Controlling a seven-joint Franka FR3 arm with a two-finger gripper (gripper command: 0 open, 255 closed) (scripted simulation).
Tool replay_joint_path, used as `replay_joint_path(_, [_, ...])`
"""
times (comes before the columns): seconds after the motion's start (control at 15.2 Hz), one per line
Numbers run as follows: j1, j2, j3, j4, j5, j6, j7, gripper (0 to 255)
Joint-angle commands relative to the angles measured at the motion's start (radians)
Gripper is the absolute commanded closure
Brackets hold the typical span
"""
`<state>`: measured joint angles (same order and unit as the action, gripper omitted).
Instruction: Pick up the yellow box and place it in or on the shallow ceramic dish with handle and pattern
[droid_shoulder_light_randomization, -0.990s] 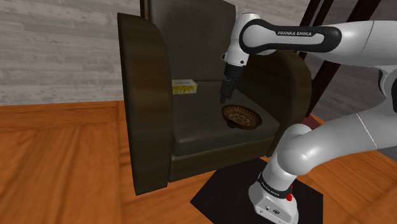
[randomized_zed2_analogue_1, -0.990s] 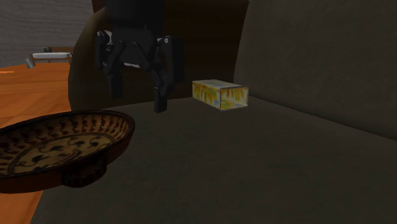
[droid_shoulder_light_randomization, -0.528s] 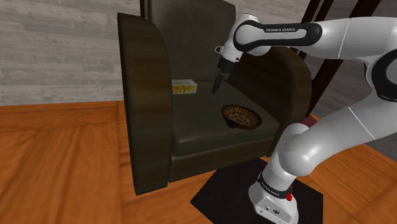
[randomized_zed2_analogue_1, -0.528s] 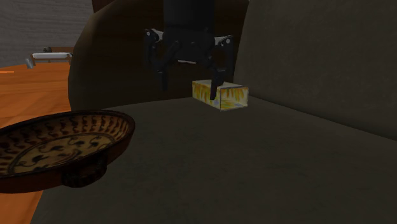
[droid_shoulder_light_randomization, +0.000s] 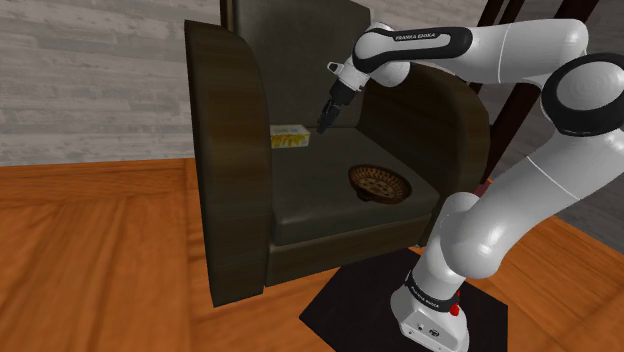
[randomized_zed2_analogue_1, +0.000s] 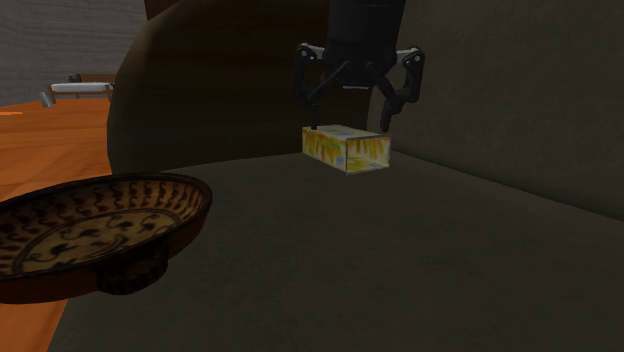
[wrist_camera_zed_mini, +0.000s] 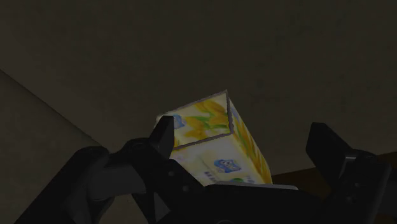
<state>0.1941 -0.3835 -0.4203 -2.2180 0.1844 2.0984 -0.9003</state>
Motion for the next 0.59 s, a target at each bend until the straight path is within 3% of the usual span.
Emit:
replay_joint_path(0.0, [0.011,0.019,-0.008,-0.005,0.017,0.030,-0.025,0])
replay_joint_path(0.53, [0.025,0.055,-0.009,-0.043,0.041,0.103,-0.041,0])
